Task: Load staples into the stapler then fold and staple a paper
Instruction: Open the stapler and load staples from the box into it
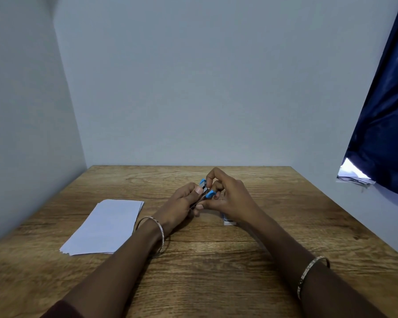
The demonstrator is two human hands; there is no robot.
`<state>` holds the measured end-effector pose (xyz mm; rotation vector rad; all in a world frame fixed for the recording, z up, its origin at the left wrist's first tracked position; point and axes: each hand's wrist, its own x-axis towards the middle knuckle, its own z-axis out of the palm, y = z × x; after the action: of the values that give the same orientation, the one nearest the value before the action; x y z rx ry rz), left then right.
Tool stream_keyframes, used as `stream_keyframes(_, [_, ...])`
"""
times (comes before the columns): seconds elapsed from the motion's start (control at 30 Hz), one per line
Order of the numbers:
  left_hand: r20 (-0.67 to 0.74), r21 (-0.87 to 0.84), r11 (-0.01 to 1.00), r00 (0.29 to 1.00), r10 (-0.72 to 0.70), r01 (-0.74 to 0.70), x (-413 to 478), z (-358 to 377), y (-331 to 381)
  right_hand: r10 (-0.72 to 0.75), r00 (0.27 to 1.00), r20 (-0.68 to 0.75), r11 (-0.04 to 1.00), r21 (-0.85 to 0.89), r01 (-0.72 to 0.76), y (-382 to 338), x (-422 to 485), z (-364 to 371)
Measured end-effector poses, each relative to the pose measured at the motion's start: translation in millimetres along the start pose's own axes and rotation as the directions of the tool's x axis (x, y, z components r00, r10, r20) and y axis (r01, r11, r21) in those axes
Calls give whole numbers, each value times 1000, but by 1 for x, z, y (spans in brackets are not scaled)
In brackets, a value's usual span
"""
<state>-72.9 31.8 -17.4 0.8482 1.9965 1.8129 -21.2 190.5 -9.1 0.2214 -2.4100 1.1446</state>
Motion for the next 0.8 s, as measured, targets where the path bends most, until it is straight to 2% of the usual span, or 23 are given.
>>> stream_keyframes(0.47, [-64,-23,999,997,-43,42,2,6,-5,-6,1000,24,1000,16,6,-2,2,-1])
stream_keyframes(0.6, [-230,-192,981,972,-49,4,7,-1,-1,-69,997,41,997,-28,70,-3,-1,5])
stream_keyframes(0.73, [-233,-180,984,971,-47,5,5,-3,-4,-84,996,28,996,-30,85,-3,1,7])
stream_keyframes(0.8, [-239,-248,969,970,-49,-12,5,-2,-4,-79,997,3,994,-78,79,1,3,3])
